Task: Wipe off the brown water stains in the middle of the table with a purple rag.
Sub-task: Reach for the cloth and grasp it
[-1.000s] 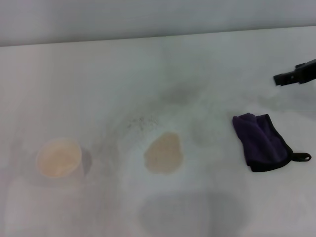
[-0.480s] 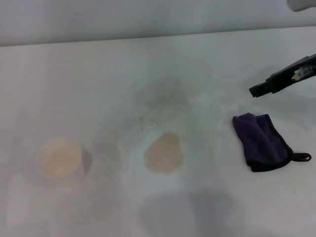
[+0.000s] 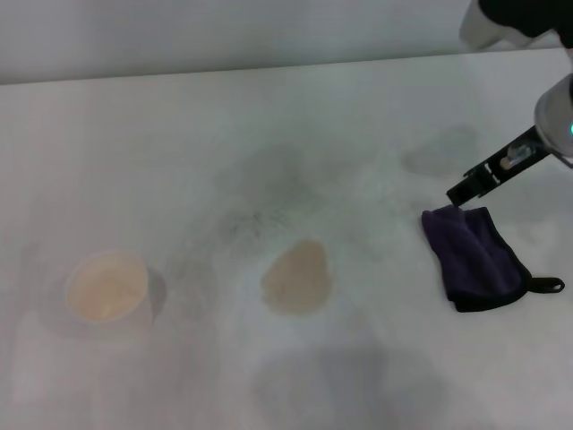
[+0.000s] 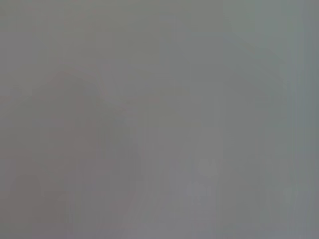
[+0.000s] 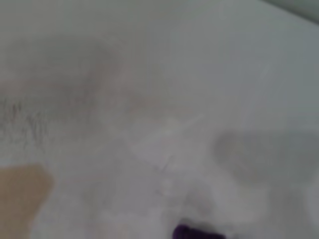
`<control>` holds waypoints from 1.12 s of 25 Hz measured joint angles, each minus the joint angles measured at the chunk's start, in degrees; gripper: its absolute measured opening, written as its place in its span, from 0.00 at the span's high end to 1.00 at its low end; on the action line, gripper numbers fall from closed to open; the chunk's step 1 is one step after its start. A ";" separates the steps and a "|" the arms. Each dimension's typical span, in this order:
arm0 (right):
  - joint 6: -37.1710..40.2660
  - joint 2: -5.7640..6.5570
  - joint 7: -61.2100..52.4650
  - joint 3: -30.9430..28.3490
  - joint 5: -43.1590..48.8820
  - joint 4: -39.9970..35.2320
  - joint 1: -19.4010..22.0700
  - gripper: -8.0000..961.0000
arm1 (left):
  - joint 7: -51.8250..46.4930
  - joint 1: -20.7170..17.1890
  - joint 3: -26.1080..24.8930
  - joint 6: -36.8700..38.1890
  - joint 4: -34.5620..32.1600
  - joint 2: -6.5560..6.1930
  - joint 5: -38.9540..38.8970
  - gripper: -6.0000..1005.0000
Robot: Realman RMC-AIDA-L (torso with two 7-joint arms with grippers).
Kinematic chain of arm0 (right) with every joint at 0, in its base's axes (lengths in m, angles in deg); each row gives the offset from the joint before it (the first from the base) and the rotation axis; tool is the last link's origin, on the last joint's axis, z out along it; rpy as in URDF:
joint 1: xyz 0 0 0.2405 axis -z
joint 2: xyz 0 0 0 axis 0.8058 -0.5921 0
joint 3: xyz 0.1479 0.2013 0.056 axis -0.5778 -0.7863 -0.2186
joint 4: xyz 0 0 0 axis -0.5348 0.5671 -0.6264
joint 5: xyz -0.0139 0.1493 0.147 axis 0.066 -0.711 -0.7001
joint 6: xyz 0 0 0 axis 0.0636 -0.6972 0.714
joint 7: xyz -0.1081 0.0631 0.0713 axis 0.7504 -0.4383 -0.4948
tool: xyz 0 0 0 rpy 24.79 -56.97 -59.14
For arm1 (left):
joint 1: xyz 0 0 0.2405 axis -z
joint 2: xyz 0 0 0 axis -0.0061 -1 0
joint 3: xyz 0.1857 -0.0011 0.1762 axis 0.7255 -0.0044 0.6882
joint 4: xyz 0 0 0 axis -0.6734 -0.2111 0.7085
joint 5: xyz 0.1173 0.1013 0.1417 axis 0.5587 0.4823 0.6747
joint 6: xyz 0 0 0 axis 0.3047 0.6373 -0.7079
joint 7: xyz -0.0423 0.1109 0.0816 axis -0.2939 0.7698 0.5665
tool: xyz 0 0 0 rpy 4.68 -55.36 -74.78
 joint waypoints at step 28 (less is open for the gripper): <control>3.58 -0.32 -3.26 7.04 -0.93 18.28 -5.69 0.29 | 0.22 0.90 0.22 -2.58 -3.06 -0.29 0.54 0.11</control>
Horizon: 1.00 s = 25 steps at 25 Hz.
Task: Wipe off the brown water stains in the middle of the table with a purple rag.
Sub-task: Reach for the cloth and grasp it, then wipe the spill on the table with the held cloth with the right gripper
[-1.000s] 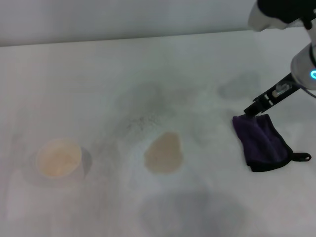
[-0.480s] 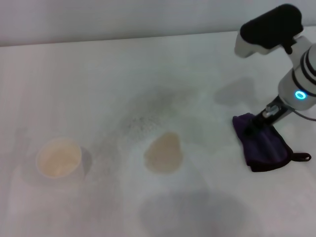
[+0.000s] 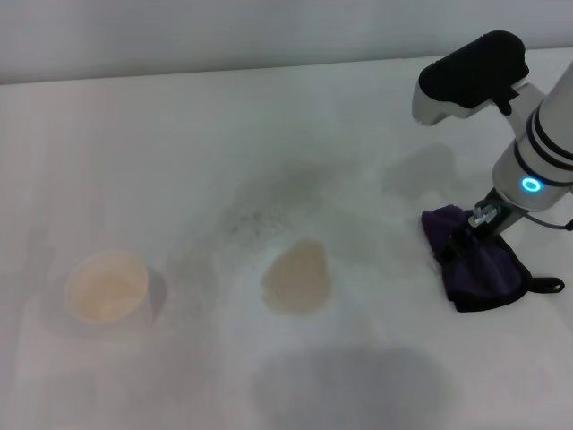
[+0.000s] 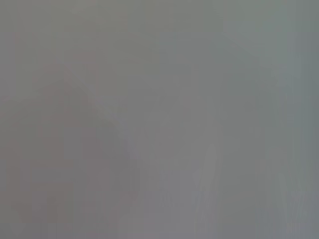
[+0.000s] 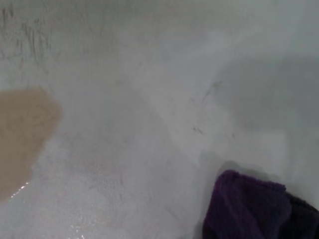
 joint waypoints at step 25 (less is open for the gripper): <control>2.33 0.04 1.79 -0.17 -0.28 6.16 -3.42 0.81 | 0.08 0.38 0.01 -0.66 0.01 0.18 0.17 0.11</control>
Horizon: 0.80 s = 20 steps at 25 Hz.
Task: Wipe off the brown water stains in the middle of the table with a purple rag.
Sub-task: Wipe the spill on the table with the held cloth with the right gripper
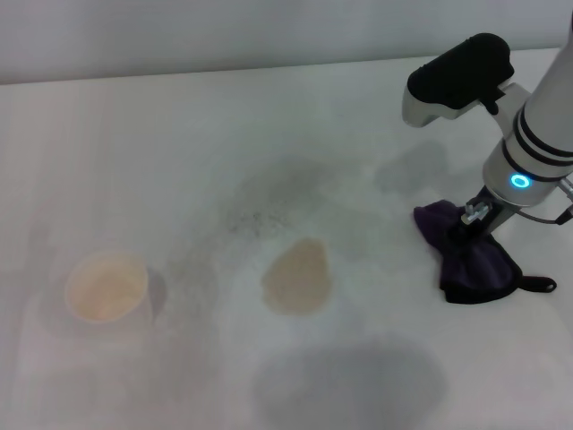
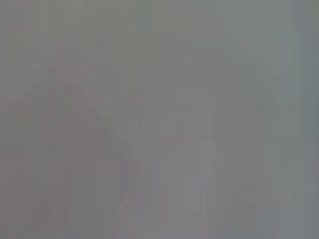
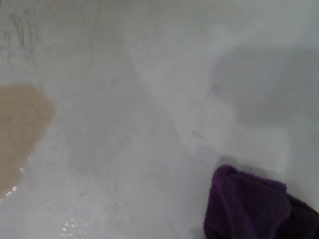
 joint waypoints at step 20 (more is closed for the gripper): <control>7.95 -0.53 4.53 17.03 -18.57 -0.82 -7.34 0.88 | 0.01 -0.94 0.35 0.40 0.22 0.16 0.09 0.11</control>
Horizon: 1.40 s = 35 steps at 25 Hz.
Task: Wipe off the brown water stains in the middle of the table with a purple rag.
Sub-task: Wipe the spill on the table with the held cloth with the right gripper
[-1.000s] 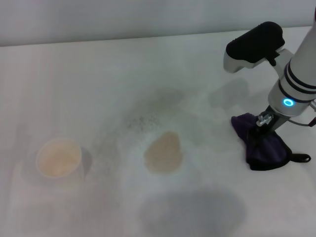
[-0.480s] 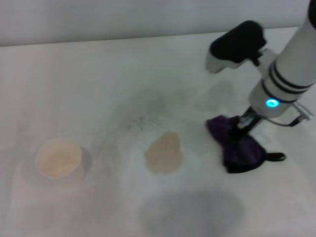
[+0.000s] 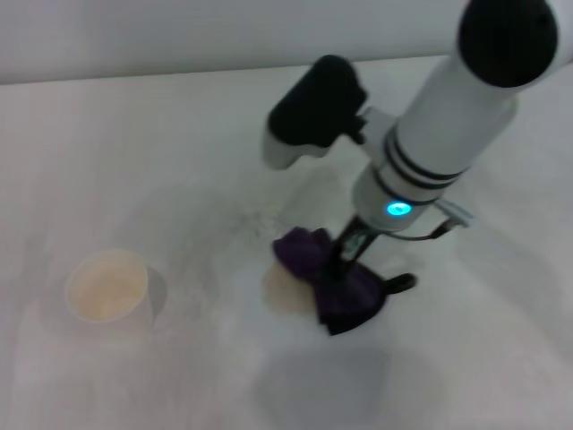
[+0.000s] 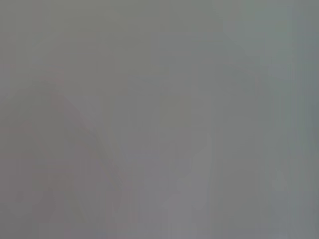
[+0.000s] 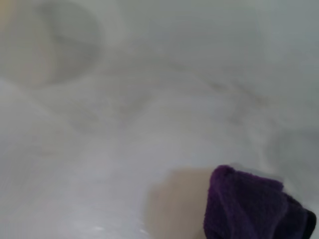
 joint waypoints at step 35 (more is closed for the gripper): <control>5.94 0.06 0.54 5.45 -1.51 8.14 -8.94 0.88 | 1.39 -1.55 0.18 -0.40 0.64 0.18 -0.13 0.11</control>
